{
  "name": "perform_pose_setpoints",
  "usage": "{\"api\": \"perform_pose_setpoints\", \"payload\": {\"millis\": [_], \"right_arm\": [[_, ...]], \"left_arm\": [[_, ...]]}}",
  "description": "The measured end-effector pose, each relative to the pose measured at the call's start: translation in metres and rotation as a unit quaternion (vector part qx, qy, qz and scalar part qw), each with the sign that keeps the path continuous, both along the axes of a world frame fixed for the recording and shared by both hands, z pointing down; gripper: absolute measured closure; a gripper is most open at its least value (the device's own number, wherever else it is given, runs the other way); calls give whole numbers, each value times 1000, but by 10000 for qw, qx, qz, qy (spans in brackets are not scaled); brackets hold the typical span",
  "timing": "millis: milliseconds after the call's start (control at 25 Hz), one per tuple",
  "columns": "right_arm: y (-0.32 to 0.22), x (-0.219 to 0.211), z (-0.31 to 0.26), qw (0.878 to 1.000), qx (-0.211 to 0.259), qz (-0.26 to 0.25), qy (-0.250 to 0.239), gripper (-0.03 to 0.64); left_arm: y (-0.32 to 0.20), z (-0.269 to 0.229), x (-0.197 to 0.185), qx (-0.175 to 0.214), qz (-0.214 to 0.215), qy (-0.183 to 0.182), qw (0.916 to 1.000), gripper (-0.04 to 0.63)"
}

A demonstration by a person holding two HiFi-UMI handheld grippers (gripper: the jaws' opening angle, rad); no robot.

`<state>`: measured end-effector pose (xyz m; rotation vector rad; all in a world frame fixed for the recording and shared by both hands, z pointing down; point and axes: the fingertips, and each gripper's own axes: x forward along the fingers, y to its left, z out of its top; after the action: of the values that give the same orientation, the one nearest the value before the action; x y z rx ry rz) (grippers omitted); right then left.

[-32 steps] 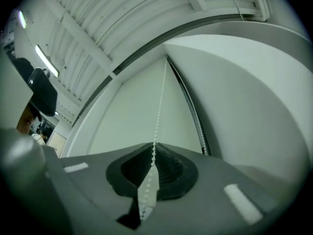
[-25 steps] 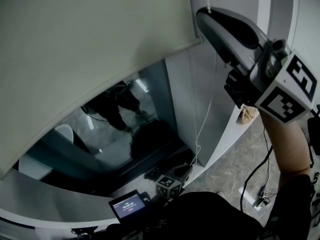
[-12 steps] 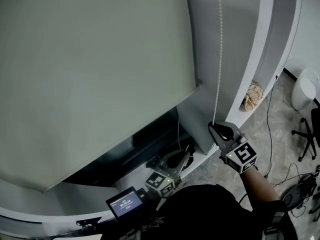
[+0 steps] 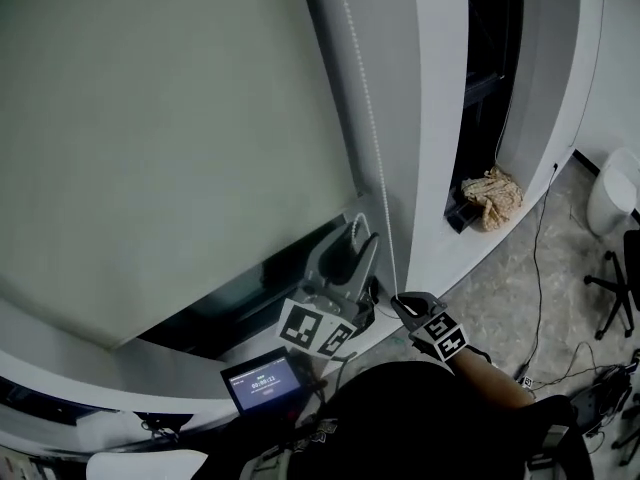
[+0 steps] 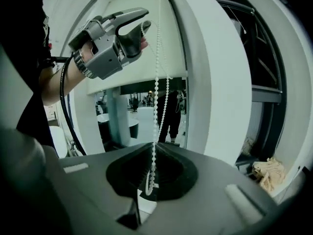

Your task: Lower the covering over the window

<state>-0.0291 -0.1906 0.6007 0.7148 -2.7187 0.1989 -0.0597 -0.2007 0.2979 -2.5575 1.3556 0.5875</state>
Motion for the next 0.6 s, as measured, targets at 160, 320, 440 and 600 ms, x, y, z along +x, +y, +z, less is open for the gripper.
{"api": "perform_pose_setpoints", "payload": {"millis": [160, 320, 440, 600], "right_arm": [[-4, 27, -2, 9999, -59, 140, 5, 604], [2, 39, -5, 9999, 97, -4, 141, 604], [23, 22, -8, 9978, 317, -449, 375, 604], [46, 5, -12, 9945, 473, -801, 484, 604]], "left_arm": [[7, 2, -25, 99, -1535, -449, 9871, 388], [11, 11, -5, -419, -713, 262, 9962, 368], [13, -20, 19, -236, 147, 943, 9952, 368], [14, -56, 38, 220, 254, 907, 9953, 408]]}}
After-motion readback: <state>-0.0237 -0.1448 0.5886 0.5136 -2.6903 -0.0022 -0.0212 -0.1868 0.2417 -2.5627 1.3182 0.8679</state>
